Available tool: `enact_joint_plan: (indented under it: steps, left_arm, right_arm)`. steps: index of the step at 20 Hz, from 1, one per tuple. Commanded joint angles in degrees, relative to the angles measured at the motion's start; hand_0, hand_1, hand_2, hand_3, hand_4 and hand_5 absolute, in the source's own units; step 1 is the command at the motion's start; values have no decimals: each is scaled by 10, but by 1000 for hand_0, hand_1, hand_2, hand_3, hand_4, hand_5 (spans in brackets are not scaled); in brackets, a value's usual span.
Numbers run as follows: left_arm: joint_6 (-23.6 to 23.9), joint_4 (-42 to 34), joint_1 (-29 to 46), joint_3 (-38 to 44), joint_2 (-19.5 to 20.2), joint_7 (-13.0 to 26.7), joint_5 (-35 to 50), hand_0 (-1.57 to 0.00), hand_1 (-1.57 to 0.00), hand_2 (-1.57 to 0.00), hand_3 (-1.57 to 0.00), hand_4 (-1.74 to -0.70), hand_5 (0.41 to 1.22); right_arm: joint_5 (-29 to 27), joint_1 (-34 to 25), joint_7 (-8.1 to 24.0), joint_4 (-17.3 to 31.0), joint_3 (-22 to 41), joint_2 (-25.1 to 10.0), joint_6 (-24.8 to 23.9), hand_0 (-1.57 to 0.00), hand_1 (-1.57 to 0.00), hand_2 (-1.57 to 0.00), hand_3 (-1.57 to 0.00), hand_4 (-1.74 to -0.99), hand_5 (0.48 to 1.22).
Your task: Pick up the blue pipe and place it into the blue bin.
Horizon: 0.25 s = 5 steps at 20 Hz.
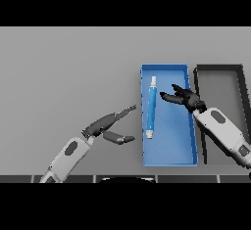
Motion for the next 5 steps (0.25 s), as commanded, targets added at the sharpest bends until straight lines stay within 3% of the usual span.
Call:
enact_joint_plan:
  steps: [1, 5]
  left_arm:
    - [-3, 0, 0, 2, 1, -3, 5, 1, 1, 1, 1, -920, 464]
    - [-12, 4, 11, 6, 16, -27, 6, 1, 1, 1, 1, -920, 468]
  right_arm:
    - [0, 1, -5, 3, 0, 2, 6, -9, -8, -7, -6, -1129, 672]
    - [-4, 6, -22, 11, -2, 4, 21, -9, -8, -7, -6, -1129, 677]
